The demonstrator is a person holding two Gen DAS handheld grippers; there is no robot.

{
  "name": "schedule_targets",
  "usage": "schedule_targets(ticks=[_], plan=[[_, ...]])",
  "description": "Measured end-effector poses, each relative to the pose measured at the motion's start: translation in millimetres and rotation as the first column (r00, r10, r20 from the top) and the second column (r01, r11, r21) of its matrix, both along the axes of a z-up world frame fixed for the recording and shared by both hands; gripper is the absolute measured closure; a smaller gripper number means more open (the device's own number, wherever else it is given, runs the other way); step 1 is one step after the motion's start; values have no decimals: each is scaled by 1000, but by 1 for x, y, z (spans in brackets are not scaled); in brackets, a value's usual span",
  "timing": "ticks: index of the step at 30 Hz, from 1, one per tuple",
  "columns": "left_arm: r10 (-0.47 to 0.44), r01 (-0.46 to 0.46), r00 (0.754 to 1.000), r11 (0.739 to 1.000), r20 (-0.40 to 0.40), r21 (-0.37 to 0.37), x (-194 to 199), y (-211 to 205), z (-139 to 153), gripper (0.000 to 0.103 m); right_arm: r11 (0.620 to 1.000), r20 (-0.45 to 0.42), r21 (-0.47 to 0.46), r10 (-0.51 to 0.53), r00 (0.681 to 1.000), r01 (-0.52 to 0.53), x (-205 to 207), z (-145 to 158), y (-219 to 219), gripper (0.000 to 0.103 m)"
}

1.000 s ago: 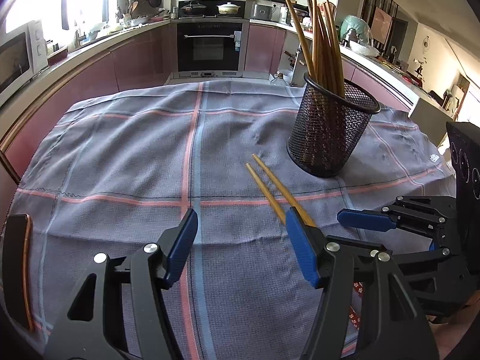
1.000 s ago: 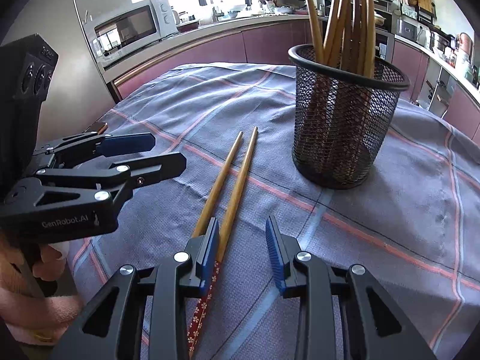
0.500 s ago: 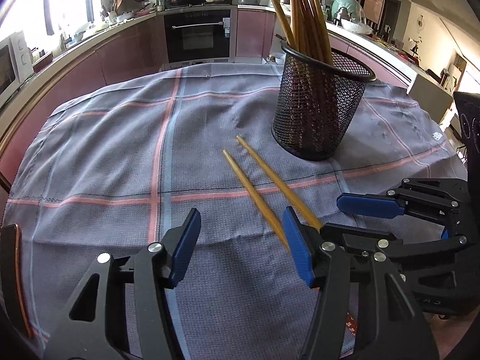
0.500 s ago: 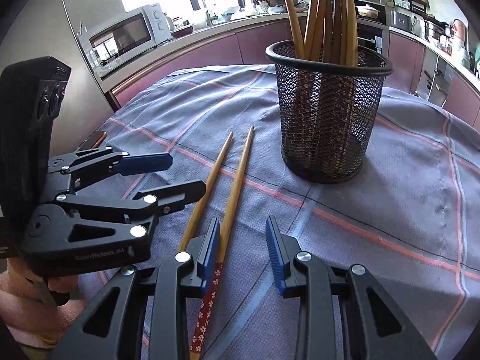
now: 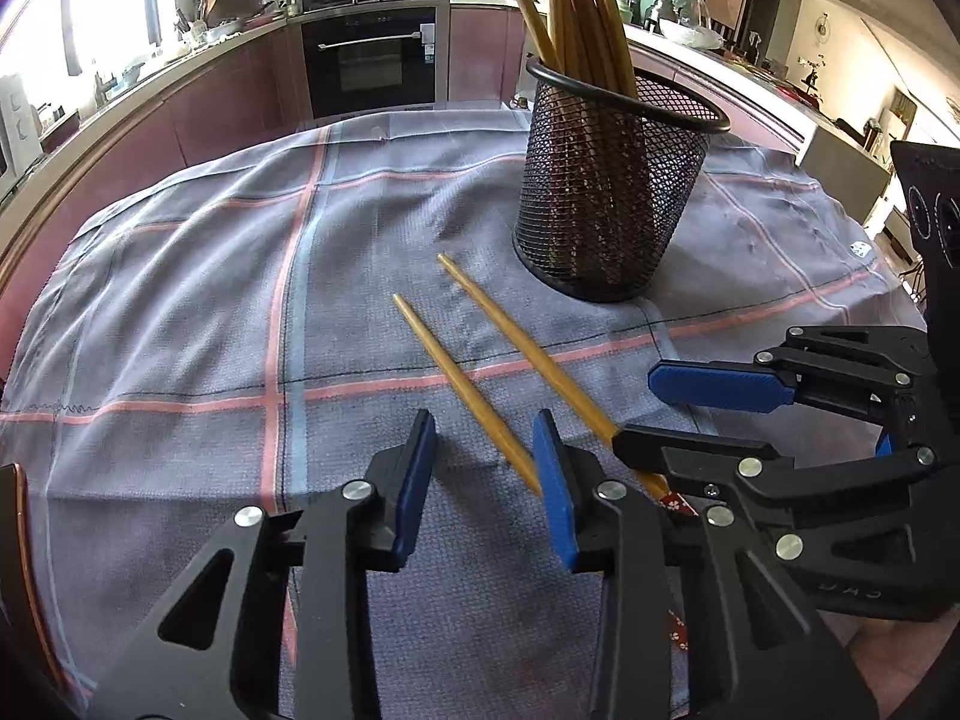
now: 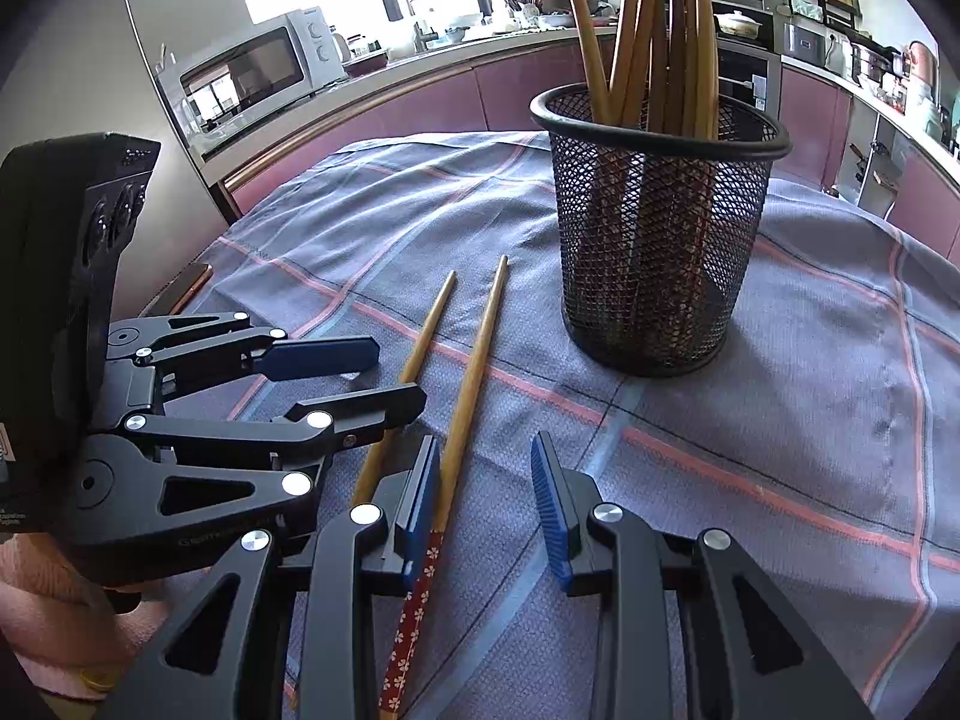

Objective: Organize utensils
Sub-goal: 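Lower both open tools over the two chopsticks lying on the cloth, then grasp one chopstick with the left tool while the right tool grasps the other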

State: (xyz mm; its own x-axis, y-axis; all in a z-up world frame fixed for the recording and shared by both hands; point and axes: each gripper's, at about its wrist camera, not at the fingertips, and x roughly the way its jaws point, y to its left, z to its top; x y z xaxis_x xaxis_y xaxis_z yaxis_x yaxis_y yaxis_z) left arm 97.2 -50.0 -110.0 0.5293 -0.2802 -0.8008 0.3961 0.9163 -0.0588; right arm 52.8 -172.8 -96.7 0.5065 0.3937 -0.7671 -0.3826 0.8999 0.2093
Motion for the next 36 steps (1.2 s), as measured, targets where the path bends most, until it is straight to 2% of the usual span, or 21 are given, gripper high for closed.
schedule_targets(ticks=[3,10,13,16,21,24,28,36], plan=[[-11,10,1000,1000,-16,-25,-1,4,1,85,1000,4,-2,6,1000,-6,2,1,2,73],[-15,15,1000,999,-17,-40,-4,13,3,90,999,16,-22,28,999,-28,13,1,15,73],[1,-1,1000,999,-14,-34,-3,17,3,86,999,17,-37,36,999,-35,18,0,22,76],[23,-24,1000,1000,-12,-19,0,20,2,74,997,29,-67,34,999,-32,22,-2,29,81],[23,-24,1000,1000,-17,-16,3,20,1,74,996,35,-88,30,999,-27,27,-3,32,86],[27,-27,1000,1000,-15,-13,4,18,0,74,996,34,-90,27,999,-24,27,-3,31,94],[35,-35,999,999,-17,-18,4,16,0,85,997,25,-71,19,999,-17,27,-4,27,98],[48,-48,999,998,-19,-34,0,15,1,93,999,35,-38,13,999,-11,18,4,16,98]])
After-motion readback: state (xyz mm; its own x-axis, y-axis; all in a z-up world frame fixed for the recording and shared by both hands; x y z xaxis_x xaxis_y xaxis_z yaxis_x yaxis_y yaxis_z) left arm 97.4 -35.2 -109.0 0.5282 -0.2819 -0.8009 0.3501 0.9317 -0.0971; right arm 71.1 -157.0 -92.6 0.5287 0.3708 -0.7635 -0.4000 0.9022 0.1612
